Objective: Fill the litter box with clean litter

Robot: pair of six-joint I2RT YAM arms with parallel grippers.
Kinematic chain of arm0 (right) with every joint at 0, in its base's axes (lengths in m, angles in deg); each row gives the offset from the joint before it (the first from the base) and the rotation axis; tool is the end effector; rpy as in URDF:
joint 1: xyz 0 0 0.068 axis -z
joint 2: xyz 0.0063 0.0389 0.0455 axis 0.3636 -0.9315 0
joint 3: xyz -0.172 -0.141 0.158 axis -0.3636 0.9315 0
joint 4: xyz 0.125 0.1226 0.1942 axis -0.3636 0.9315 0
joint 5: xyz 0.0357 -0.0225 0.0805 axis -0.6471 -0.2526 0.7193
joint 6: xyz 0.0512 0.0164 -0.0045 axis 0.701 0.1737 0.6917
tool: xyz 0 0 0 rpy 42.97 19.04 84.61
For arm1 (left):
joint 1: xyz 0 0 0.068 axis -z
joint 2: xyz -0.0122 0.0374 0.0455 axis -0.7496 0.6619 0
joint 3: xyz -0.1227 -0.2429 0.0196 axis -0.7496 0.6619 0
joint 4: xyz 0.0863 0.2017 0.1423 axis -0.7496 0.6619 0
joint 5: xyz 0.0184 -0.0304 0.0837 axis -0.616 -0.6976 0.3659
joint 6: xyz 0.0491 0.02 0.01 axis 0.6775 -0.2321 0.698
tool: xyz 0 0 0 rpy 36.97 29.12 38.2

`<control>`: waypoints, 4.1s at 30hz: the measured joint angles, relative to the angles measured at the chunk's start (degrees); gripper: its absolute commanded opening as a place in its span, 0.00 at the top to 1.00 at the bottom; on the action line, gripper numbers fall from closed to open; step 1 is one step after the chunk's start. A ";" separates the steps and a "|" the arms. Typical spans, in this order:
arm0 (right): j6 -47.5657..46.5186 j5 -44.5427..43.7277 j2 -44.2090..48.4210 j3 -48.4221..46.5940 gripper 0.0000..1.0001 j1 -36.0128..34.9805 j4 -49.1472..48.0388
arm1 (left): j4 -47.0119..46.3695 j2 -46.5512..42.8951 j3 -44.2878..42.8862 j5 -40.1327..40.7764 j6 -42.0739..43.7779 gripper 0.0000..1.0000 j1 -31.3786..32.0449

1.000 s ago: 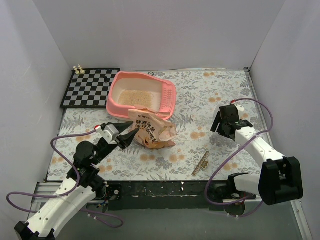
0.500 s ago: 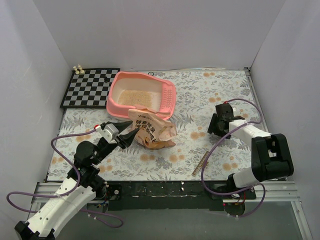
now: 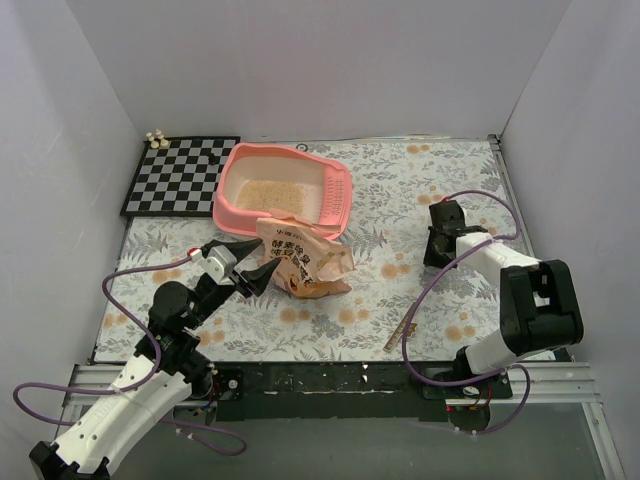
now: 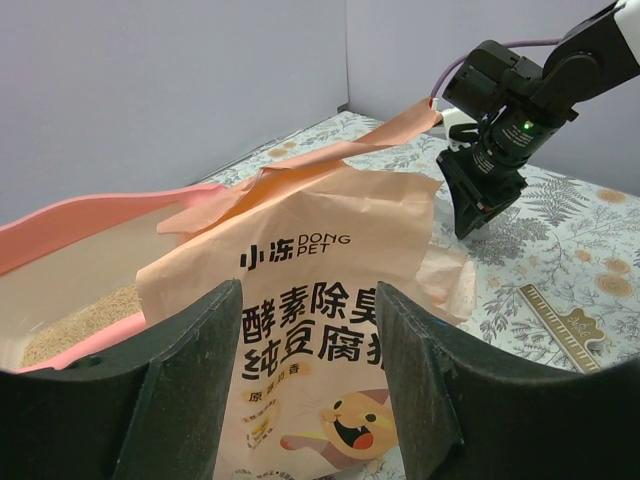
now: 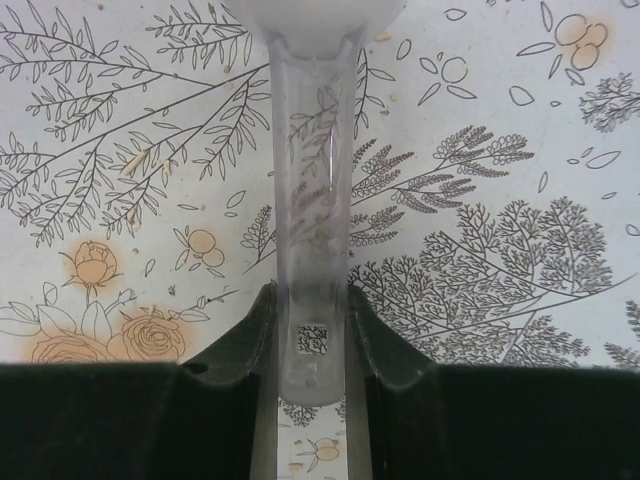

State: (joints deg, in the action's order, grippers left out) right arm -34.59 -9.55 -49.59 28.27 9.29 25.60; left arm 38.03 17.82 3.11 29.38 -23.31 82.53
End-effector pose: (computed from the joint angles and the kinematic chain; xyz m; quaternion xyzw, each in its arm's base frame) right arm 0.2777 0.0498 0.1670 0.1288 0.9484 -0.0396 0.2869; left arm 0.1020 -0.0777 0.2893 0.0721 0.6430 -0.4878 0.5860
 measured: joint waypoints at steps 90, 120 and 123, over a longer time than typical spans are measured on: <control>-8.85 57.46 18.97 -38.21 0.31 -36.09 25.53 | 16.44 4.00 -21.24 -23.78 20.57 1.00 0.26; -4.42 37.16 24.44 -25.79 0.09 -14.88 -12.81 | 26.56 21.07 -39.15 -1.88 -14.58 1.00 0.26; 3.65 43.78 24.44 -20.83 0.10 -10.67 -23.76 | 26.12 20.74 -39.04 0.35 -18.73 1.00 0.26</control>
State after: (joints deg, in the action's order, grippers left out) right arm -30.94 34.23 -25.16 7.44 -1.38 1.84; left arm 64.15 38.56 -35.93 29.73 -42.04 82.80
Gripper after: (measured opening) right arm 0.917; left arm 0.092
